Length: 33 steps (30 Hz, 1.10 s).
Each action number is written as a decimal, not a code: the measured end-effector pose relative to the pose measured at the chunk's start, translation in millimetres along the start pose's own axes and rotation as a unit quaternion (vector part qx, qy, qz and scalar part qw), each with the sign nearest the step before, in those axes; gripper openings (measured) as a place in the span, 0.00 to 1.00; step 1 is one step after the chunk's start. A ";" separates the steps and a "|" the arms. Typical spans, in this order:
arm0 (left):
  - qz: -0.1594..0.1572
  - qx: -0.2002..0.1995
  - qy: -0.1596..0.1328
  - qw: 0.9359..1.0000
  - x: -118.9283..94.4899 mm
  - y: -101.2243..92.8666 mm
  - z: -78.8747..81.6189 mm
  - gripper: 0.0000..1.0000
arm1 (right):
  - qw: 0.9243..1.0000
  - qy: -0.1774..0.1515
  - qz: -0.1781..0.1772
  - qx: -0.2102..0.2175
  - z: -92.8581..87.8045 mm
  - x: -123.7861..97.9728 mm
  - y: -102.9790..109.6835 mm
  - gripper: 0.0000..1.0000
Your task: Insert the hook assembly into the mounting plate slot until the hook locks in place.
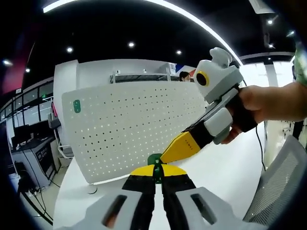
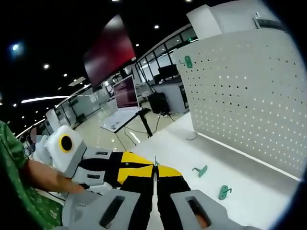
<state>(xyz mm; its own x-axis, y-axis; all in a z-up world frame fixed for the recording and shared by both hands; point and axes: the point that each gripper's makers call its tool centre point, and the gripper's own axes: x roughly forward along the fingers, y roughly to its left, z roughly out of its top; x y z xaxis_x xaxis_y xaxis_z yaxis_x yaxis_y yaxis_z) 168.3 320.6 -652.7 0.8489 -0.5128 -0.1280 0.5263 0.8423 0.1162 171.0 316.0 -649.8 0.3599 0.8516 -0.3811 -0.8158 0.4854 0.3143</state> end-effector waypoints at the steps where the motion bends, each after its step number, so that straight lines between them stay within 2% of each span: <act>1: 0.000 0.000 0.000 1.000 0.0 0.2 0.2 0.03 | 1.000 -0.001 0.000 -0.001 0.2 -0.1 0.2 0.00; 10: 0.000 -0.001 -0.003 1.000 1.3 -2.8 3.8 0.03 | 1.000 -0.008 -0.006 -0.023 3.0 -2.3 -0.4 0.00; 13: 0.000 -0.004 -0.003 1.000 1.6 -3.3 3.5 0.03 | 0.999 -0.009 -0.012 -0.033 3.7 -2.6 -1.8 0.08; 19: 0.001 -0.004 -0.004 1.000 1.1 -4.3 4.4 0.02 | 0.999 -0.014 -0.012 -0.039 5.8 -3.8 -2.0 0.10; 29: 0.006 -0.007 -0.005 1.000 -0.5 0.4 7.3 0.02 | 0.998 -0.034 -0.006 -0.049 13.7 -13.4 -1.9 0.23; 33: 0.007 -0.008 -0.005 1.000 -0.1 1.9 8.3 0.02 | 0.998 -0.038 -0.011 -0.054 13.6 -19.6 -5.5 0.31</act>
<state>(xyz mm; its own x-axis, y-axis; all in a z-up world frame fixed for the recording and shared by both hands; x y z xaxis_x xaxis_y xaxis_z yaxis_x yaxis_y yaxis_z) 169.6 320.9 -644.3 0.8565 -0.5029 -0.1160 0.5139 0.8517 0.1024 174.6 299.3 -632.3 0.4084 0.8555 -0.3184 -0.8500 0.4836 0.2090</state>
